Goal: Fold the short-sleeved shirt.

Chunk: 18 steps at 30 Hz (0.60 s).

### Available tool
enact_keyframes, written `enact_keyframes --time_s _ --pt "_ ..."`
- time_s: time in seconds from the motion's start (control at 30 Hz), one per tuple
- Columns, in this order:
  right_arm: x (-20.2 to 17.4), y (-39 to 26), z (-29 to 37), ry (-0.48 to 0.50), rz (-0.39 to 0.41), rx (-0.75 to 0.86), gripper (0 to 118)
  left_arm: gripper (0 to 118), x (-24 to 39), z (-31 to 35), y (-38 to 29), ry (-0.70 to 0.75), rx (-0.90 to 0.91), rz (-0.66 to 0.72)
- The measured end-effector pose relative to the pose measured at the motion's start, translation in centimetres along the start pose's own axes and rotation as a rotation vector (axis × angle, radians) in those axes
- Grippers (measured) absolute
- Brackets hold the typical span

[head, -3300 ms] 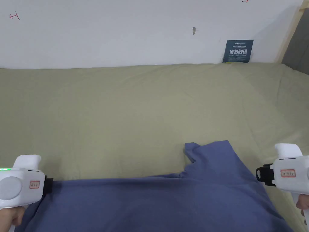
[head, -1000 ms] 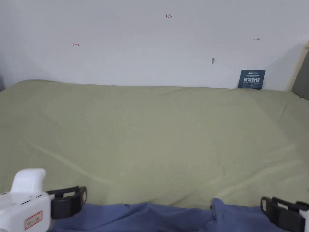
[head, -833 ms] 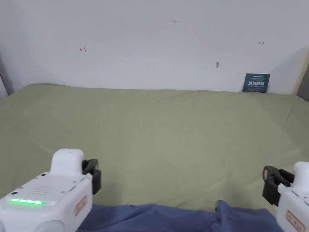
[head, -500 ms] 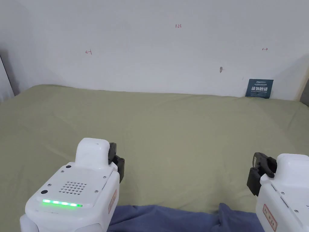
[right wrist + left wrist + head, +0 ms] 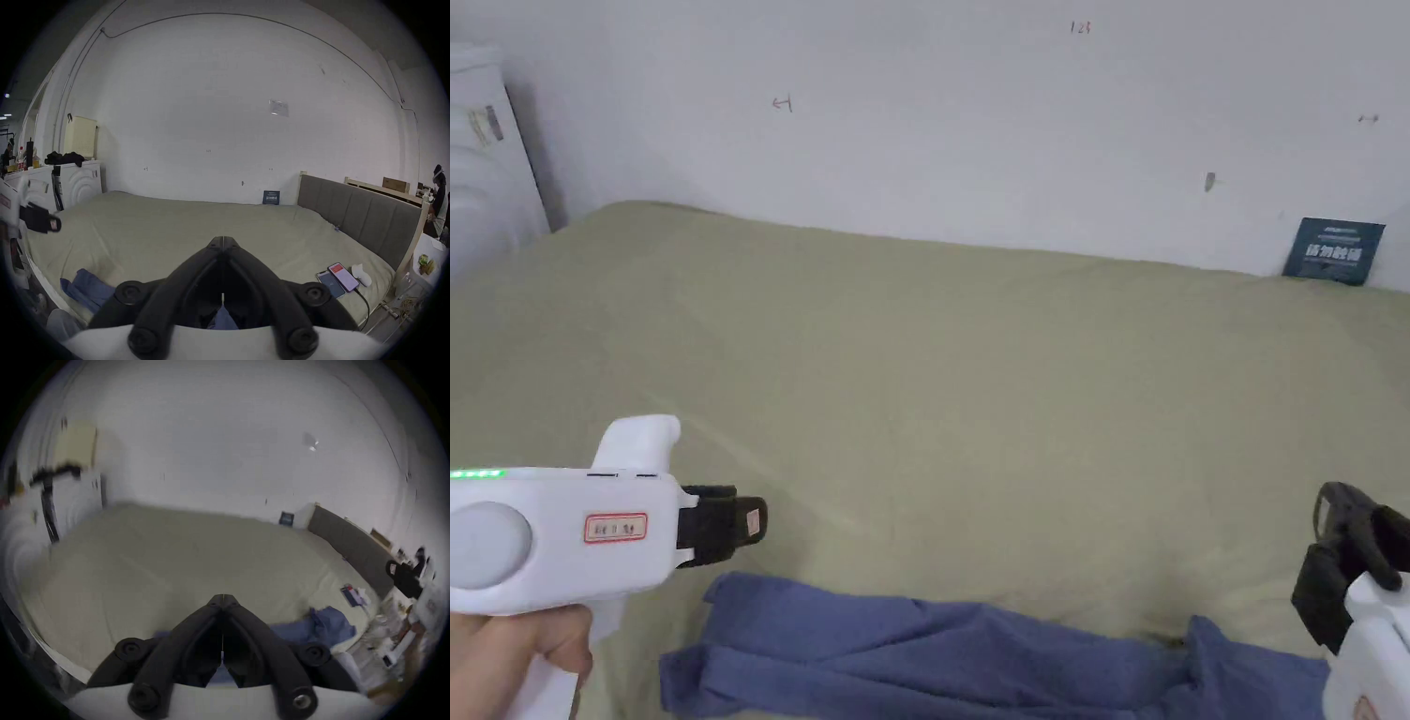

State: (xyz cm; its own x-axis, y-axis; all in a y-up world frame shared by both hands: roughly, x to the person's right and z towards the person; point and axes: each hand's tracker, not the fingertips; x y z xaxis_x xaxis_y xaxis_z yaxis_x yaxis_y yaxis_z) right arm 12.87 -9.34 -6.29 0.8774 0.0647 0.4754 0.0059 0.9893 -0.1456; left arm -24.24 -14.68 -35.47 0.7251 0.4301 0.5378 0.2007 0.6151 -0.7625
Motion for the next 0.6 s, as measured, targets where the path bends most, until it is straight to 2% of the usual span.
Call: enact_keyframes --time_s 0.1,0.23,0.3,0.43,0.47,0.5,0.6 --pt "-0.7 -0.5 0.0 0.004 -0.004 -0.006 1 0 -5.4 -1.8 -0.8 0.043 -0.119 0.12" --pt "-1.6 -1.2 -0.3 0.013 -0.001 -0.043 1 0 -9.4 -2.9 -1.8 0.002 -0.158 0.247" --pt "-1.9 -1.6 -0.7 0.014 0.0 -0.052 1 0 -10.5 -3.4 -1.9 -0.088 -0.188 0.284" --pt "-2.4 -2.1 -1.8 0.013 0.024 -0.083 1 0 -11.9 -5.0 -2.0 -0.157 -0.198 0.341" --pt "-2.4 -2.1 -2.0 0.019 0.019 -0.092 1 5 -12.1 -5.4 -1.9 -0.18 -0.205 0.354" --pt "-2.4 -2.2 -2.1 0.021 0.011 -0.097 1 20 -12.3 -6.0 -1.9 -0.201 -0.225 0.354" --pt "-2.5 -2.4 -2.6 0.032 0.015 -0.114 1 53 -12.5 -7.9 -2.2 -0.298 -0.302 0.348"
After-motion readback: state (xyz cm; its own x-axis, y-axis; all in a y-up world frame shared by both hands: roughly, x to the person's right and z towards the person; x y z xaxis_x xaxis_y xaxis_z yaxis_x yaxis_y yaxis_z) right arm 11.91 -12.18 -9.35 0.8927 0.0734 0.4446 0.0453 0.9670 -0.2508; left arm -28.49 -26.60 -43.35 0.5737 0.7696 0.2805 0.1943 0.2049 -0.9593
